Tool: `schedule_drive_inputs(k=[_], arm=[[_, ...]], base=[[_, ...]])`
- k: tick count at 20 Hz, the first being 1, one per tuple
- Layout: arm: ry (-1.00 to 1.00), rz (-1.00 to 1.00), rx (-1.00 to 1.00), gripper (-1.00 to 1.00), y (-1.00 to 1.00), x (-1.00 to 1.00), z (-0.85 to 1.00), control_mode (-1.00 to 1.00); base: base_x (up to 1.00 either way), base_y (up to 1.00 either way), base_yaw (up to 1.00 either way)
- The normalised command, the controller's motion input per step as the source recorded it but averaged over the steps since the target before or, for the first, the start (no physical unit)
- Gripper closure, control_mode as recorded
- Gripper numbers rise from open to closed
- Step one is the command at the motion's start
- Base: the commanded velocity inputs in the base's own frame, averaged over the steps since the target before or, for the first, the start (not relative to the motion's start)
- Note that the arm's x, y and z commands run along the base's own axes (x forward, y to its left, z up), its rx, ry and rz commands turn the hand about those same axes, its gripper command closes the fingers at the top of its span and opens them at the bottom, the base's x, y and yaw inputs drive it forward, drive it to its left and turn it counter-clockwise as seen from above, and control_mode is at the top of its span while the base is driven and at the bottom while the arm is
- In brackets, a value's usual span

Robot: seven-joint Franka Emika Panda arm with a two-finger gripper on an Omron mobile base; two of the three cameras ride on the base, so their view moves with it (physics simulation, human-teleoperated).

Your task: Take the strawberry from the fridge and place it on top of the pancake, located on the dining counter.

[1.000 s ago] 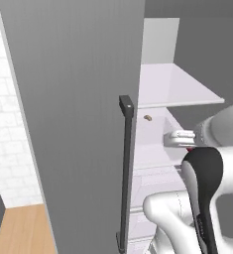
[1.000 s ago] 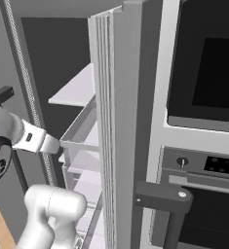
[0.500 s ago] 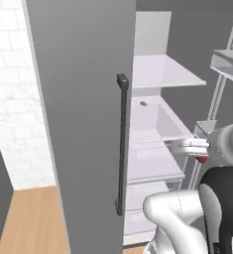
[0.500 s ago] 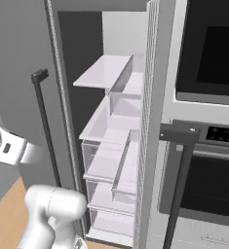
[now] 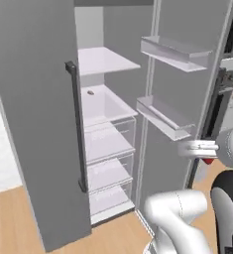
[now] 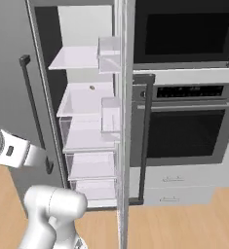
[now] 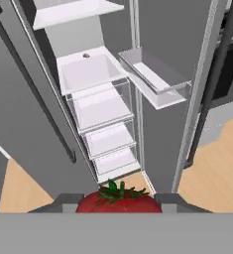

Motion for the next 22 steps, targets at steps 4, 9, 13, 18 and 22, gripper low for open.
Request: schedule_drive_inputs(k=[4,9,13,18,22], arm=[[0.00,0.00,0.00,1.00,0.00,0.00,0.00,1.00],[0.00,0.00,0.00,1.00,0.00,0.00,0.00,1.00],[0.00,0.00,0.00,1.00,0.00,0.00,0.00,1.00],[0.00,0.00,0.00,1.00,0.00,0.00,0.00,1.00],[0.00,0.00,0.00,1.00,0.00,0.00,0.00,1.00]], base=[[0.00,0.00,-1.00],[0.00,0.00,-1.00],[0.00,-0.32,-0.94],[0.03,-0.76,-0.77],[0.31,-1.00,-0.35]])
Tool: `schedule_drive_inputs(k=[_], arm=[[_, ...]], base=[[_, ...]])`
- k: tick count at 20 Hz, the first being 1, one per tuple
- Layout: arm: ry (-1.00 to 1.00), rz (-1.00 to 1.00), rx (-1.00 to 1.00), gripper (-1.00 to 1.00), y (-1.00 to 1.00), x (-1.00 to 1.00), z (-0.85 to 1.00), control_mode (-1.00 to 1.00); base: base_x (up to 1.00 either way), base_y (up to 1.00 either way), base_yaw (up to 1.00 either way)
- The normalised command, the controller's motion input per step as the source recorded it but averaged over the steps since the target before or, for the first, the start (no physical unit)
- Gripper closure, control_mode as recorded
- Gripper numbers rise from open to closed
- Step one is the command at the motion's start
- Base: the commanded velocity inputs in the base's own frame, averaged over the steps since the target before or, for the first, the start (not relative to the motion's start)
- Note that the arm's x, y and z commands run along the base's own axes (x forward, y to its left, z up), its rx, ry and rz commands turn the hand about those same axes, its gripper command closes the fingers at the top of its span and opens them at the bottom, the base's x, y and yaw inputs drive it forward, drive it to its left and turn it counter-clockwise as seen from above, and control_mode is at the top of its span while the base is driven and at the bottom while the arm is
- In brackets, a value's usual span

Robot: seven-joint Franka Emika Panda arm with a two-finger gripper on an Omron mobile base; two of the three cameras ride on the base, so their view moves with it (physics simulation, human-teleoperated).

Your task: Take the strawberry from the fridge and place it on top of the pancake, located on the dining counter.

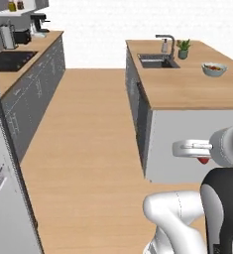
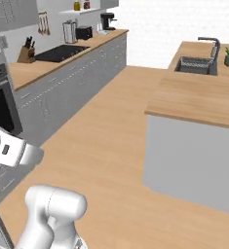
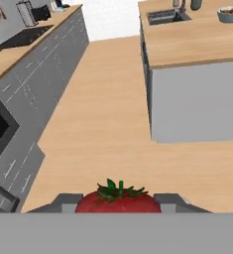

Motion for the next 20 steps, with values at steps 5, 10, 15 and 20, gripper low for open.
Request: schedule_drive_inputs(k=[5,10,15,20], arm=[[0.00,0.00,0.00,1.00,0.00,0.00,0.00,1.00],[0.00,0.00,0.00,1.00,0.00,0.00,0.00,1.00],[0.00,0.00,0.00,1.00,0.00,0.00,0.00,1.00],[0.00,0.00,0.00,1.00,0.00,0.00,0.00,1.00]], base=[[0.49,-1.00,-0.25],[0.54,-1.00,-0.14],[0.36,-1.00,-0.07],[0.17,-1.00,-0.06]])
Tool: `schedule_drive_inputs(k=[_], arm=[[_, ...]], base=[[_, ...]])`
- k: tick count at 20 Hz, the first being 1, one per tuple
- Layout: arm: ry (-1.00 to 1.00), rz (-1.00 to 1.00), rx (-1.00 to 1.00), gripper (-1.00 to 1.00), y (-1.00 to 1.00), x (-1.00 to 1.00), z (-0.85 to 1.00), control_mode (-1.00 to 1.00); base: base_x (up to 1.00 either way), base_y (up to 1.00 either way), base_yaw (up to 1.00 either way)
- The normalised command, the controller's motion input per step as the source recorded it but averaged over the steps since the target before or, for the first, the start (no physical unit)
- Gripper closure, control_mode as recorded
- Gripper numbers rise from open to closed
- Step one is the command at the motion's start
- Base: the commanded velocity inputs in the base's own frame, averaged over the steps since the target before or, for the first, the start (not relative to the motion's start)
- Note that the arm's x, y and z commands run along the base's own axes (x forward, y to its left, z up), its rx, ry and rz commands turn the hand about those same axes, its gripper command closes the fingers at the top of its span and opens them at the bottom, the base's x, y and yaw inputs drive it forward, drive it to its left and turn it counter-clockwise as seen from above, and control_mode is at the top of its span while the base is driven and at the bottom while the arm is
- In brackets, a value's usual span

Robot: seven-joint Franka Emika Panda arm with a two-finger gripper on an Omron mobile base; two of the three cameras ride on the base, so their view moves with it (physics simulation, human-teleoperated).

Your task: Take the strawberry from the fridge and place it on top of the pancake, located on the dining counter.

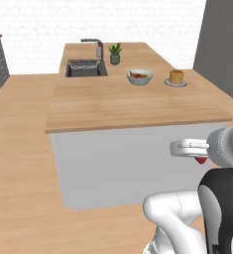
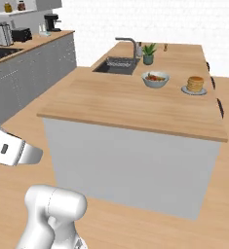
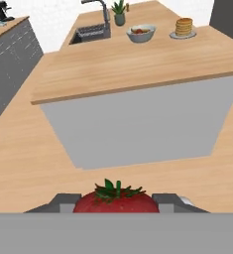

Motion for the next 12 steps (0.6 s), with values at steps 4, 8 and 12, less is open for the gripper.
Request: schedule_drive_inputs(k=[4,8,12], arm=[[0.00,0.00,0.00,1.00,0.00,0.00,0.00,1.00],[0.00,0.00,0.00,1.00,0.00,0.00,0.00,1.00],[0.00,0.00,0.00,1.00,0.00,0.00,0.00,1.00]], base=[[0.15,-1.00,-0.07],[0.29,-1.00,-0.05],[0.46,-1.00,-0.04]])
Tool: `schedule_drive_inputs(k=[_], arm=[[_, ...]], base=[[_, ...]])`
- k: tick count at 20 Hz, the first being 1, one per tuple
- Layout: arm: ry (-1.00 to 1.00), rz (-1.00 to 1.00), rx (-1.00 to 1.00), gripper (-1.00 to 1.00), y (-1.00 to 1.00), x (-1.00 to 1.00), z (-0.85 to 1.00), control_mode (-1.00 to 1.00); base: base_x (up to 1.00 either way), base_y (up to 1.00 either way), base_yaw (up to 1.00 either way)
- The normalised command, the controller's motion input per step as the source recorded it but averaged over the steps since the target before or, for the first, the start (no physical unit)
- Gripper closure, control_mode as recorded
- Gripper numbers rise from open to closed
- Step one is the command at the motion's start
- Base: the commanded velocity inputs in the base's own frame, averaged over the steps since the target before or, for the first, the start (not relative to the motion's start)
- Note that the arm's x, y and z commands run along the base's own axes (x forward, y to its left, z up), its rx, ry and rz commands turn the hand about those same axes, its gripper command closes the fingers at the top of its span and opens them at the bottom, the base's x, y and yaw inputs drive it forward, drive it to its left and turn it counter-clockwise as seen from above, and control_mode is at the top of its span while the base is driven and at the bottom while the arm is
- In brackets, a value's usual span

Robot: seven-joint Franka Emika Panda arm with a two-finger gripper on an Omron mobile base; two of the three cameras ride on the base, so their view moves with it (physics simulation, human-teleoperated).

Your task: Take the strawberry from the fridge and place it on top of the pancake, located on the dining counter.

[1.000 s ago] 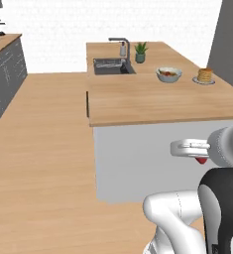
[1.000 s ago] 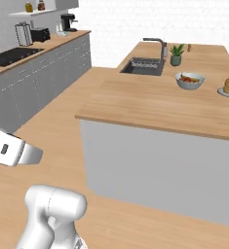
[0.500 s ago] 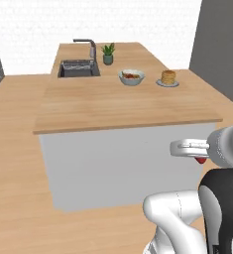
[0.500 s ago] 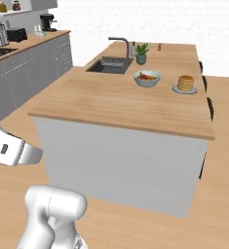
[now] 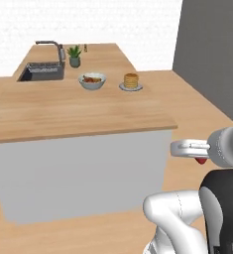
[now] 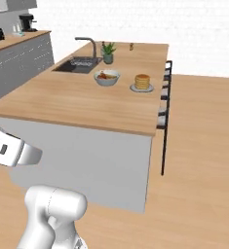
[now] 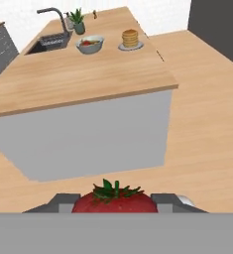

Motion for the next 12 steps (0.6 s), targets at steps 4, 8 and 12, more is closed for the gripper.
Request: schedule_drive_inputs(k=[4,8,12], arm=[[0.00,0.00,0.00,1.00,0.00,0.00,0.00,1.00],[0.00,0.00,0.00,1.00,0.00,0.00,0.00,1.00],[0.00,0.00,0.00,1.00,0.00,0.00,0.00,1.00]], base=[[0.62,-1.00,-0.01],[0.83,-1.00,0.00],[0.69,-1.00,0.05]])
